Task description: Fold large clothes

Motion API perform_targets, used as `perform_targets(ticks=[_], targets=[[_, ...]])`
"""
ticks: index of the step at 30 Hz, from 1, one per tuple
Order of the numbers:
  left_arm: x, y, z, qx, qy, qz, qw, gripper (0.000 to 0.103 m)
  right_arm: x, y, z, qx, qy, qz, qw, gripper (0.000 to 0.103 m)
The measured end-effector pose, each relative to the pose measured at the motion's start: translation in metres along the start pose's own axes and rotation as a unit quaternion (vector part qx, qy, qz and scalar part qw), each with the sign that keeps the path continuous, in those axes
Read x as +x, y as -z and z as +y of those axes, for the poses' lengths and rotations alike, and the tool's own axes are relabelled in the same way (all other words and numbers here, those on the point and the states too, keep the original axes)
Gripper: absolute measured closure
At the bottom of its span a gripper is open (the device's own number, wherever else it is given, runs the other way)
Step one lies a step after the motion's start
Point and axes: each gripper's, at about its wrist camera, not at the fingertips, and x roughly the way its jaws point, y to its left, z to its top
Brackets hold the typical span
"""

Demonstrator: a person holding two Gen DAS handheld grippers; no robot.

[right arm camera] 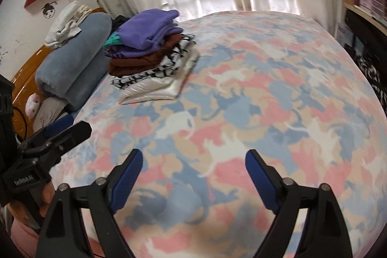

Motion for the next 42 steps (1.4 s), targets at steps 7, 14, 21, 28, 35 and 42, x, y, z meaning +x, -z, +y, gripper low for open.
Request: perform_targets(ticks=[7,14,21,28,35,42], targets=[[0.030,0.052,-0.017,0.013,-0.033,0.021,0.9991,0.000,0.016,0.038,-0.015,0.012,0.060,-0.009,0.998,0.003],[0.057,0.089,-0.018,-0.006,-0.059,0.072,0.9956,0.000,0.033,0.071,-0.028,0.034,0.080,0.013,0.996,0.001],[0.045,0.099,-0.014,-0.037,-0.060,0.081,0.9942,0.000,0.030,0.095,-0.023,0.040,0.066,0.031,0.997,0.001],[0.012,0.087,-0.025,-0.029,-0.078,0.043,0.9956,0.001,0.003,0.092,-0.008,0.027,0.060,-0.004,0.998,0.001],[-0.009,0.078,-0.029,-0.032,-0.072,0.028,0.9965,0.001,-0.021,0.085,-0.003,0.023,0.061,-0.031,0.997,0.001],[-0.022,0.074,-0.034,-0.028,-0.075,0.011,0.9967,0.001,-0.032,0.083,-0.001,0.020,0.059,-0.046,0.997,0.001]])
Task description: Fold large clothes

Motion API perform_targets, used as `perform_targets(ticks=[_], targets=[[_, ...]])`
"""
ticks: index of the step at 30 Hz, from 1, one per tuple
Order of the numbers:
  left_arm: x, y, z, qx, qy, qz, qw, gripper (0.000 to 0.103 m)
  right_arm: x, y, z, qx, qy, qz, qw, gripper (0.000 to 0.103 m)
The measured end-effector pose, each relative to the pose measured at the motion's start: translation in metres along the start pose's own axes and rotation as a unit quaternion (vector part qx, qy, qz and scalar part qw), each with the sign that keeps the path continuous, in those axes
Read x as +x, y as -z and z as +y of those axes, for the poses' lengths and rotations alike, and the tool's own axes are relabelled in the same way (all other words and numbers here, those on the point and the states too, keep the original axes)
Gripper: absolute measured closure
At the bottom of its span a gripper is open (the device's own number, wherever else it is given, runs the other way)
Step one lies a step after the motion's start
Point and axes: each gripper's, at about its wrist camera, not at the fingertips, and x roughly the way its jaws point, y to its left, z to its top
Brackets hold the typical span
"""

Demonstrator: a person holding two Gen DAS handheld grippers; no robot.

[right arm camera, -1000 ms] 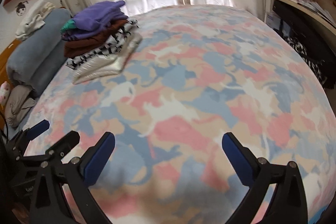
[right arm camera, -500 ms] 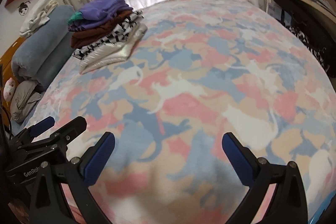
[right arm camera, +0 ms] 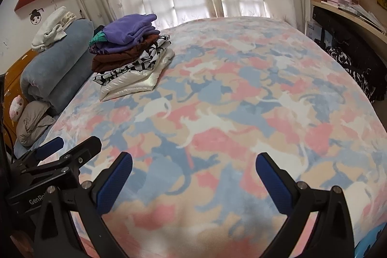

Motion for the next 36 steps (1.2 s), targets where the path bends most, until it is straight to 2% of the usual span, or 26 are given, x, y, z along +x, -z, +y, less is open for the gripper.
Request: perform_targets(ticks=[36], targets=[[-0.0015,0.0021,0.0073,0.010,-0.016,0.006,0.9998,0.001,-0.0007,-0.0008,-0.0049,0.004,0.005,0.006,1.000,0.001]])
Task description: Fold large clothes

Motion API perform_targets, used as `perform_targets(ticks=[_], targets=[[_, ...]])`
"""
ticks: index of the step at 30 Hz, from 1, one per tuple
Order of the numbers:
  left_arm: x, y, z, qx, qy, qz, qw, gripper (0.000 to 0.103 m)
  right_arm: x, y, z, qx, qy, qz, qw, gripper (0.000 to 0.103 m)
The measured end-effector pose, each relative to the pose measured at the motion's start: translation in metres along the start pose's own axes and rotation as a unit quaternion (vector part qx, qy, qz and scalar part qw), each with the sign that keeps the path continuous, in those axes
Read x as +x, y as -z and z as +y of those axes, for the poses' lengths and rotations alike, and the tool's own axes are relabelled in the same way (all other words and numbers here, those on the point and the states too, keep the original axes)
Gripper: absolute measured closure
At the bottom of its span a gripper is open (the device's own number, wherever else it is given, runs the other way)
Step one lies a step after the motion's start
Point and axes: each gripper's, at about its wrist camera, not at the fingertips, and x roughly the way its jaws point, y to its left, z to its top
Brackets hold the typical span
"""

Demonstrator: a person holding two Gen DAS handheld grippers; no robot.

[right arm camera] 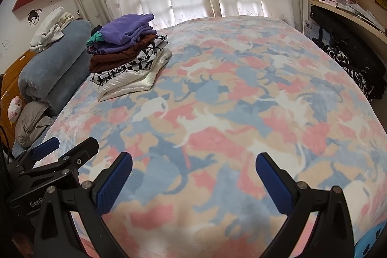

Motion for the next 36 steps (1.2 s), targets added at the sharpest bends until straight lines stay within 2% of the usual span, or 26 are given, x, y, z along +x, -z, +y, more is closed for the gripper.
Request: perform_targets(ticks=[36], targets=[[0.012,0.001,0.003,0.011,0.000,0.013,0.9999,0.001,0.008,0.006,0.003,0.001,0.002,0.006,1.000,0.001]])
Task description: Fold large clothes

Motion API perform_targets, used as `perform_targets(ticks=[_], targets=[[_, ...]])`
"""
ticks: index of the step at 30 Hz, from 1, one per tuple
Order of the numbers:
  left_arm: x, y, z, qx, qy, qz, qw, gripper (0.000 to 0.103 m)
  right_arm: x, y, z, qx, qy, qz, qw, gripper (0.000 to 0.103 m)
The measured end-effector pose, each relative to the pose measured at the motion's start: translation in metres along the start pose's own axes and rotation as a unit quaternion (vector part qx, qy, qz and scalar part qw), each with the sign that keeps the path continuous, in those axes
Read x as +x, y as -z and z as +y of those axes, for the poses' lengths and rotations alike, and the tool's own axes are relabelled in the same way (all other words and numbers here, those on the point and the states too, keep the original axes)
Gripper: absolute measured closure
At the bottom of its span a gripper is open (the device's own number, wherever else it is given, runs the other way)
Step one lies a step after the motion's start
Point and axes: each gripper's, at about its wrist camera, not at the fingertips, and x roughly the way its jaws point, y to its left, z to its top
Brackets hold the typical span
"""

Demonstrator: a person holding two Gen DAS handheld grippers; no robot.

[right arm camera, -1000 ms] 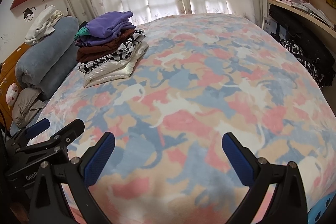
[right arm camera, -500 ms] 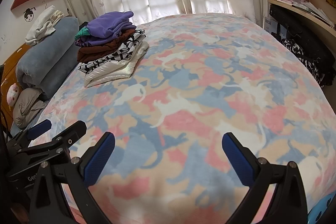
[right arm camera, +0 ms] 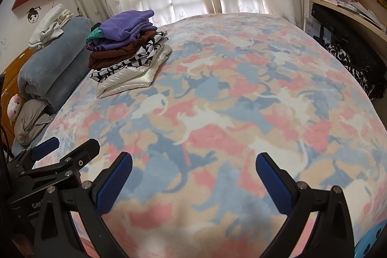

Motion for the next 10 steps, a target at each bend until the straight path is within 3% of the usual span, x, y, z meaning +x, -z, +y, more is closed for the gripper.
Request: perform_targets(ticks=[10], targets=[[0.008,0.000,0.014,-0.004,0.005,0.012,0.9999,0.001,0.009,0.001,0.007,-0.007,0.004,0.013,1.000,0.001]])
